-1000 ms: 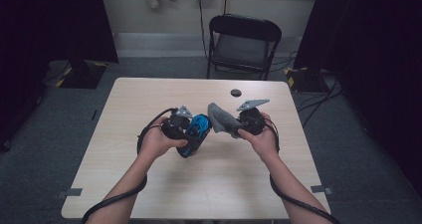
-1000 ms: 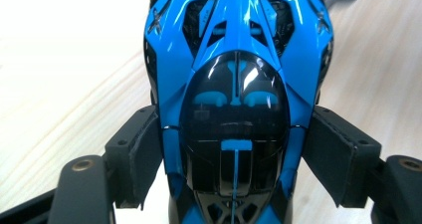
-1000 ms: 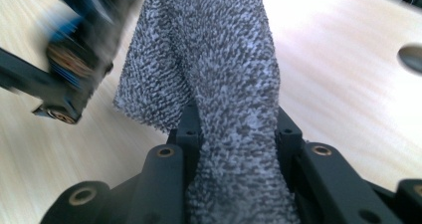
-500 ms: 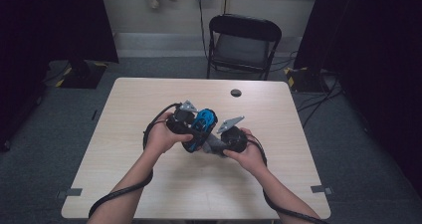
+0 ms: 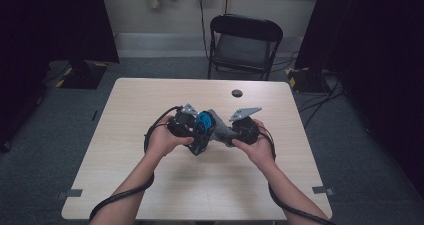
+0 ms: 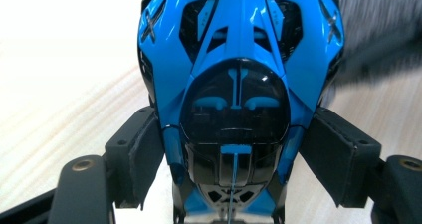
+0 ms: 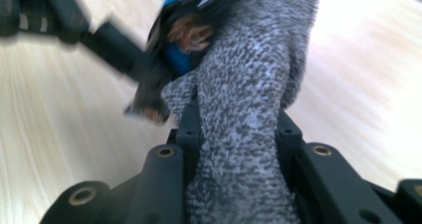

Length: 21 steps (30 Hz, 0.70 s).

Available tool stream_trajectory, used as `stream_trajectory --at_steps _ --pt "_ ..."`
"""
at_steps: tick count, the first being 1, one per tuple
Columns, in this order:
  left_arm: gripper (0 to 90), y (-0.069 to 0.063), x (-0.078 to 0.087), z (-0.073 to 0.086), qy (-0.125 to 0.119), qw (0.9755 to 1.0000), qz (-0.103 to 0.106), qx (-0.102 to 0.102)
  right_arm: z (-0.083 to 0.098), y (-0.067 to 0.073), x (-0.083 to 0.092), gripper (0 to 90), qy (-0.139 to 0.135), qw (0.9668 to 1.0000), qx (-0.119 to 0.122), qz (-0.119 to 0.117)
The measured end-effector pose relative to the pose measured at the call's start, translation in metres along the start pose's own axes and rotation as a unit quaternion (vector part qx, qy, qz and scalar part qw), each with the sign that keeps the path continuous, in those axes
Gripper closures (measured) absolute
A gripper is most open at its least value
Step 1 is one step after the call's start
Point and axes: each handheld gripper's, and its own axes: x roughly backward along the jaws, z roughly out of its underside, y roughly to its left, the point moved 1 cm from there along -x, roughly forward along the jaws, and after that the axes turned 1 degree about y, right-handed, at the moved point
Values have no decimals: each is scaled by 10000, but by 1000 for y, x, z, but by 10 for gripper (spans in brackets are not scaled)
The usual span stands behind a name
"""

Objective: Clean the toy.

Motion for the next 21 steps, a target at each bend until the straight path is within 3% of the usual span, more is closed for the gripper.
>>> stream_trajectory --at_steps 5,9,11,13,16,19,21 --pt "270 -2 1 0 -97 10000 -14 7 18 12 -19 669 285 9992 111 -246" --pt "270 -3 2 8 -37 10000 46 40 32 17 -29 669 624 9977 205 -191" --pt "270 -3 4 11 -28 10000 83 43 32 9 -23 669 529 9986 -4 -43" --pt "270 -3 5 13 -32 10000 58 13 26 -4 -10 669 243 9994 -202 142" --pt "270 -4 7 14 -1 9999 99 37 9 -16 12 669 -96 9988 -317 352" --pt "270 -5 6 14 36 10000 59 36 -8 -14 23 669 -365 9986 -272 270" --pt "270 -2 4 15 -49 9998 28 179 -10 -4 15 669 -170 9996 -68 212"
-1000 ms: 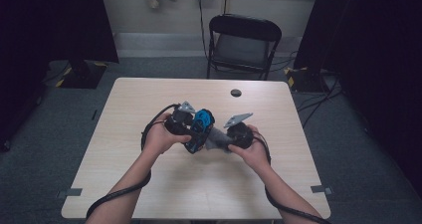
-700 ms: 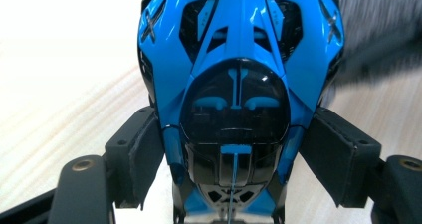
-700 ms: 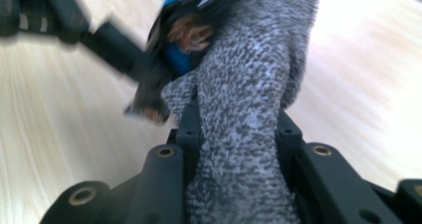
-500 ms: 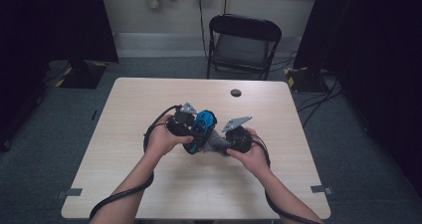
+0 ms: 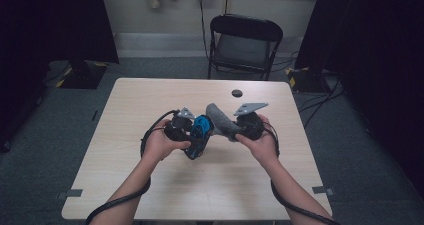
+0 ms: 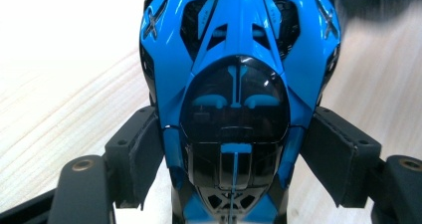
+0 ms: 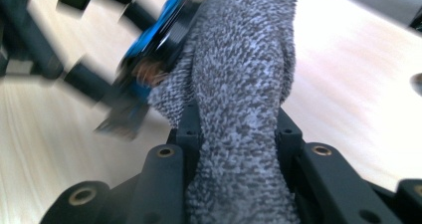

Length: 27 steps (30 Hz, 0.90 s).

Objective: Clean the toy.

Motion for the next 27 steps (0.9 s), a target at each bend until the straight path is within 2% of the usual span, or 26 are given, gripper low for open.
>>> stream_trajectory --at_steps 1,2,5,7,10,14,17,21,23,24,27 --pt "270 0 0 0 0 10000 0 0 0 0 0 669 0 10000 0 0" --pt "270 3 0 1 -23 10000 -51 54 7 14 -16 669 277 9993 183 -183" --pt "270 5 2 5 29 9999 -64 90 19 26 -32 669 527 9976 287 -335" --pt "270 6 2 6 58 9999 -132 57 26 32 -39 669 652 9962 348 -468" --pt "270 14 5 11 159 9995 -194 175 33 43 -45 669 862 9928 581 -588" --pt "270 20 4 17 359 9984 -391 203 41 42 -42 668 937 9914 616 -681" --pt "270 24 -3 21 445 9977 -384 326 51 33 -35 668 984 9912 519 -722" --pt "270 24 -14 21 573 9969 -460 270 70 15 -22 665 1003 9932 337 -477" --pt "270 23 -21 19 679 9961 -528 206 79 1 -14 665 975 9950 127 -203" --pt "270 23 -25 19 735 9957 -507 229 83 -6 -11 665 991 9950 100 8" --pt "269 23 -38 21 835 9951 -490 214 92 -23 -2 661 949 9948 -73 351"
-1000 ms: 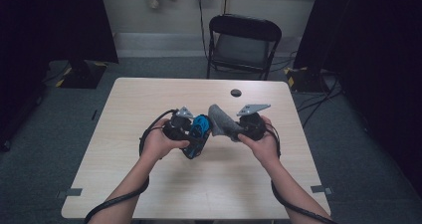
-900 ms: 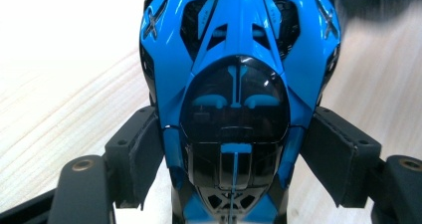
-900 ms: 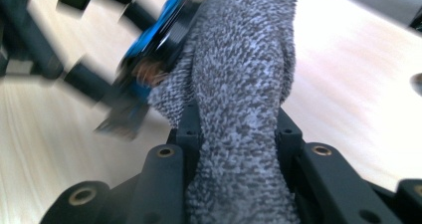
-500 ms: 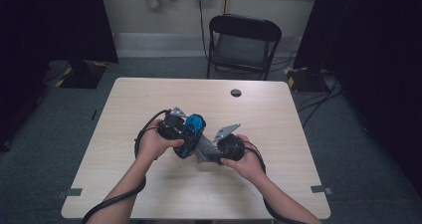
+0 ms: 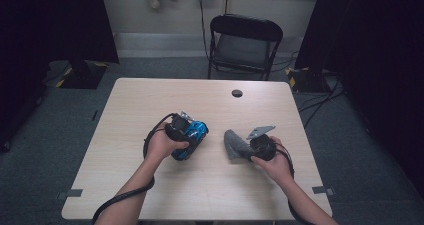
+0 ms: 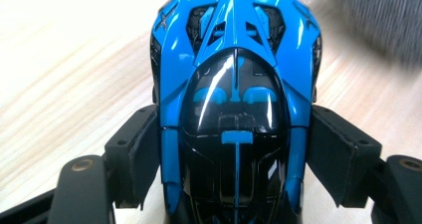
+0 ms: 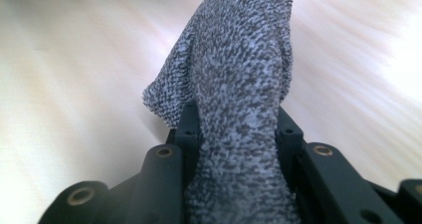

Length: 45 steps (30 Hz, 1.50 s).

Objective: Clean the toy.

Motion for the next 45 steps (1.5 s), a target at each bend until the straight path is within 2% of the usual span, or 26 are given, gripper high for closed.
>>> stream_trajectory --at_steps 3,7,9,13,17,19,21,22,24,25,26,28,34,41,44,45 --pt "269 -1 -11 2 46 10000 -44 -19 7 -13 3 659 -5 9995 -195 248" --pt "268 -2 -18 5 98 9999 -8 -47 16 -27 3 650 24 9981 -439 433" --pt "268 -2 -20 6 96 9999 -24 -77 20 -32 3 645 3 9971 -596 477" --pt "268 -4 -24 8 103 9998 -75 -162 27 -39 0 627 19 9958 -739 533" --pt "265 -6 -27 10 91 9997 -98 -209 30 -40 0 578 -61 9954 -790 548" --pt "263 -5 -27 10 63 9997 -80 -205 32 -41 -1 516 -90 9955 -786 530" --pt "261 -5 -27 12 29 9998 -56 -197 33 -41 0 395 -162 9950 -829 527" --pt "257 -4 -27 12 6 9998 -73 -189 33 -41 0 342 -184 9954 -826 446" --pt "228 -4 -26 13 -73 9999 -17 -112 34 -41 1 278 -230 9954 -799 484" --pt "217 -2 -24 13 -110 9999 28 63 35 -41 2 243 -275 9954 -801 457" --pt "214 -1 -22 13 -117 9998 108 117 36 -41 4 224 -301 9954 -808 415" --pt "214 0 -19 13 -160 9997 136 159 37 -40 7 213 -364 9953 -765 465" --pt "201 0 6 21 -488 9985 224 92 41 -37 19 181 -456 9959 -739 245" --pt "202 8 36 44 -569 9983 151 58 54 -34 31 149 -470 9962 -736 73" --pt "201 10 45 56 -618 9979 153 146 61 -34 37 141 -519 9957 -768 67" --pt "201 11 48 61 -606 9980 129 122 64 -35 39 140 -542 9952 -808 56"
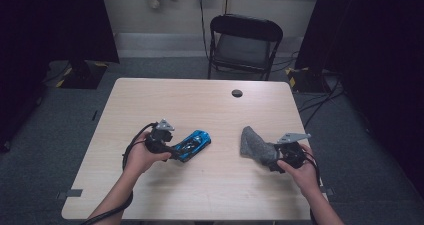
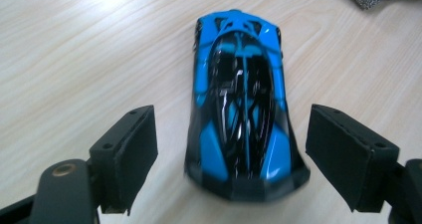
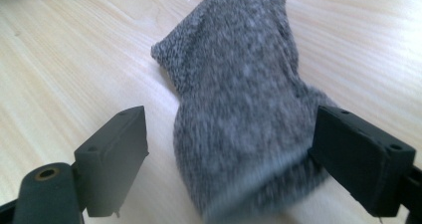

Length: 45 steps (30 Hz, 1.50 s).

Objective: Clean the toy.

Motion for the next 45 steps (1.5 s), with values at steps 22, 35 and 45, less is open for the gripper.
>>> stream_trajectory --at_steps 22,35,45 --pt "201 8 28 78 -84 9998 -124 154 57 -3 19 140 189 9994 -294 50" --pt "199 11 38 98 -109 9998 -183 11 65 2 23 140 245 9994 -50 259" --pt "180 13 35 108 -35 9993 -303 -238 72 2 24 134 64 9992 -6 383"
